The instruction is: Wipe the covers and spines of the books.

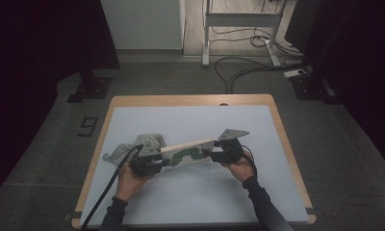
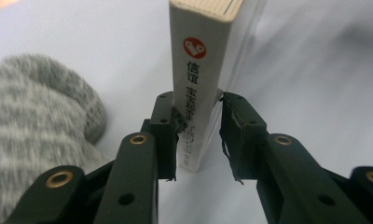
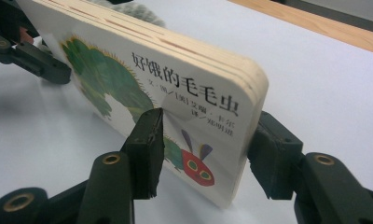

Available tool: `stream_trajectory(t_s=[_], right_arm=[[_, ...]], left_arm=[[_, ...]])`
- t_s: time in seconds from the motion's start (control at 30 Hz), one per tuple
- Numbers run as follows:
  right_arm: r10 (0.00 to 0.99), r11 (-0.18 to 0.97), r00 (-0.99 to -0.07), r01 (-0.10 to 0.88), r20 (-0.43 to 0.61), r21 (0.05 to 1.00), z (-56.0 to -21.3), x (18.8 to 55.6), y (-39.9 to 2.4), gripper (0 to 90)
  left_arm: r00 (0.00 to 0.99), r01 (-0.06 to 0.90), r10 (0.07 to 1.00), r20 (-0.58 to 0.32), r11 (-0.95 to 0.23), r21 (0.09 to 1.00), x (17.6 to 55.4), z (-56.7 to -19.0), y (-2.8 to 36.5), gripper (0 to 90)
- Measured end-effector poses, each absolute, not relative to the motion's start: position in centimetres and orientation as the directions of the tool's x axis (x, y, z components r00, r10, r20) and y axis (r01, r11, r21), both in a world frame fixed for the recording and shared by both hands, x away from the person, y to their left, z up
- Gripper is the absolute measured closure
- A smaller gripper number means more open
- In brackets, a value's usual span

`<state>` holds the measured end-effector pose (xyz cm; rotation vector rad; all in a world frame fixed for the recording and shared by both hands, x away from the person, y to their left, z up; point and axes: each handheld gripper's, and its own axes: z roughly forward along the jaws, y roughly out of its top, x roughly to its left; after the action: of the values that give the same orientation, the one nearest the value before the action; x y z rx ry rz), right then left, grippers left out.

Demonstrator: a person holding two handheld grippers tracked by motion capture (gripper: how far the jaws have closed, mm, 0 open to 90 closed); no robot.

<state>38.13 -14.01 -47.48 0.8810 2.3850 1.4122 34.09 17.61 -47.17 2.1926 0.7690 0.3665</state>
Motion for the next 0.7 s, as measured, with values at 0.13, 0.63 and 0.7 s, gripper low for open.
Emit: stream_trajectory(t_s=[0.13,0.63,0.7], right_arm=[[0.617,0.323,-0.778,0.387,0.118,0.864,-47.7,38.4,-14.7,51.2],[0.580,0.332,-0.801,0.398,0.148,0.855,-47.8,36.9,-15.2,44.5],[0.578,0.335,-0.802,0.401,0.150,0.852,-47.9,36.5,-15.3,43.0]], left_arm=[[0.763,0.416,0.646,0.012,-0.506,0.756,35.3,-47.4,17.4,64.0],[0.770,0.439,0.638,-0.010,-0.518,0.734,33.7,-47.1,16.9,56.7],[0.767,0.448,0.641,-0.023,-0.509,0.735,33.4,-47.1,16.9,54.7]])
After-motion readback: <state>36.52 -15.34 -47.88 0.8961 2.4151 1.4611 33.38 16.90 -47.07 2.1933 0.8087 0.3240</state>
